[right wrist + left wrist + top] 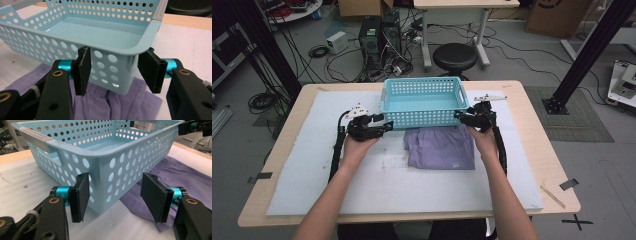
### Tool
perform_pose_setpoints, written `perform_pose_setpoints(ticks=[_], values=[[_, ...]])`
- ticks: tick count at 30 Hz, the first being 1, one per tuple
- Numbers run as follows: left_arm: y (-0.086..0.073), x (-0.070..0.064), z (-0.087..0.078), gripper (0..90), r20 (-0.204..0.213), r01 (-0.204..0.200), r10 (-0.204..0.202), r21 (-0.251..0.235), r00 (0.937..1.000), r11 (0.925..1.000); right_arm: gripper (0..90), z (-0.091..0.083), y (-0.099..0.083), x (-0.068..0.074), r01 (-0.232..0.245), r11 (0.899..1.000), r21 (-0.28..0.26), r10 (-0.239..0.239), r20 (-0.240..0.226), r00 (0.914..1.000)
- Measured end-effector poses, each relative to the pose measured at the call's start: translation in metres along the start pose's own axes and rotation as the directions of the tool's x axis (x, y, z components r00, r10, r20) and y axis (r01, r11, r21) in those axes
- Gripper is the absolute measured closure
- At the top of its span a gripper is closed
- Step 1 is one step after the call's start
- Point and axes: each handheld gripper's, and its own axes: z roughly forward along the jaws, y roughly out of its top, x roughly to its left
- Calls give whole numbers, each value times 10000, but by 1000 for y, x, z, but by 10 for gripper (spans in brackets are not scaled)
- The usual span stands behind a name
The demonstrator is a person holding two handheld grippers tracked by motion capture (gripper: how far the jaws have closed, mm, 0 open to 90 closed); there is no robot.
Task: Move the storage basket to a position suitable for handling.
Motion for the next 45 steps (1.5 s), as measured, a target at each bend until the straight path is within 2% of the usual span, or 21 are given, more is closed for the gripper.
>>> perform_pose_setpoints(ticks=[15, 25, 29, 32, 35, 39, 42, 45], values=[[0, -2, 3, 396, 44, -49, 49, 3, 10000, 10000, 433, -1, -1, 0, 154, 9998, 113, -156, 151, 9998], [-1, -3, 7, 383, -113, -112, 114, 115, 9999, 9999, 415, -2, -2, 0, 313, 9991, 280, -320, 235, 9992], [-2, -3, 8, 383, -196, -317, 323, 303, 9993, 9990, 410, -1, -5, 3, 568, 9979, 328, -579, 351, 9977], [-2, -6, 8, 377, -353, -518, 530, 348, 9980, 9981, 353, 0, -10, 3, 613, 9969, 484, -644, 637, 9959], [-2, -7, 4, 337, -626, -604, 626, 365, 9961, 9975, 309, -2, -15, -1, 417, 9981, 447, -452, 811, 9957], [-5, -6, -6, 300, -748, -403, 408, 84, 9964, 9992, 290, -13, -18, -6, 223, 9997, 46, -226, 911, 9956], [-8, -7, -15, 284, -739, -421, 414, -73, 9964, 9991, 284, -22, -21, -7, 328, 9993, -186, -309, 916, 9953], [-12, -12, -23, 281, -705, -609, 597, -150, 9957, 9980, 278, -30, -28, -7, 506, 9982, -323, -476, 883, 9950]])
